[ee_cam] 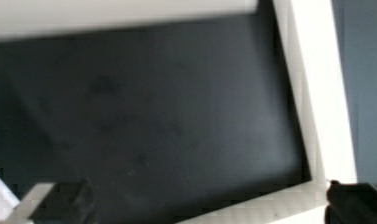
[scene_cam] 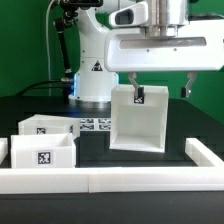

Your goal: Assemble drawer

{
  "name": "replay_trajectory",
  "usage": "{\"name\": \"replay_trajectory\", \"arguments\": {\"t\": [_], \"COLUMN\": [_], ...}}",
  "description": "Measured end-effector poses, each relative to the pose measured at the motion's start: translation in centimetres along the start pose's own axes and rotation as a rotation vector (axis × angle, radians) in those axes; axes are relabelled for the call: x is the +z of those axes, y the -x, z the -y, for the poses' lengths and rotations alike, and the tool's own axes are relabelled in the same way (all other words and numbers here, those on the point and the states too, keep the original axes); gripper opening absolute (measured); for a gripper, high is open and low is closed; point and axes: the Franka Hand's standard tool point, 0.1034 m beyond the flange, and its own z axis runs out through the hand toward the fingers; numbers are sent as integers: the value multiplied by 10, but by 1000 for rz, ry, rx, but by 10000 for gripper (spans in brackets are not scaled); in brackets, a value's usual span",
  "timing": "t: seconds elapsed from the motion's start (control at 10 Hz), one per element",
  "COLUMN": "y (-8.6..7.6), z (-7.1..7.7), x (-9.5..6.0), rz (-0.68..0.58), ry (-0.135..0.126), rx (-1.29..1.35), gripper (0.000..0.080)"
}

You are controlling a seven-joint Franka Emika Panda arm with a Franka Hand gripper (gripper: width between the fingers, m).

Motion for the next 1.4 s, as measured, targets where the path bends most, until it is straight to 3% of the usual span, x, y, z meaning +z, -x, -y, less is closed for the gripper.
{"name": "replay_trajectory", "arguments": {"t": [0.4,0.7,1.1,1.4], "y": [40,72,76,88], "z": [2,7,6,2], "x": [-18,-10,-4,15], "rz": [3,10,17,42], "ry": [9,15,14,4], "rx": [-15,-19,-24,20], "gripper": [650,650,650,650]}}
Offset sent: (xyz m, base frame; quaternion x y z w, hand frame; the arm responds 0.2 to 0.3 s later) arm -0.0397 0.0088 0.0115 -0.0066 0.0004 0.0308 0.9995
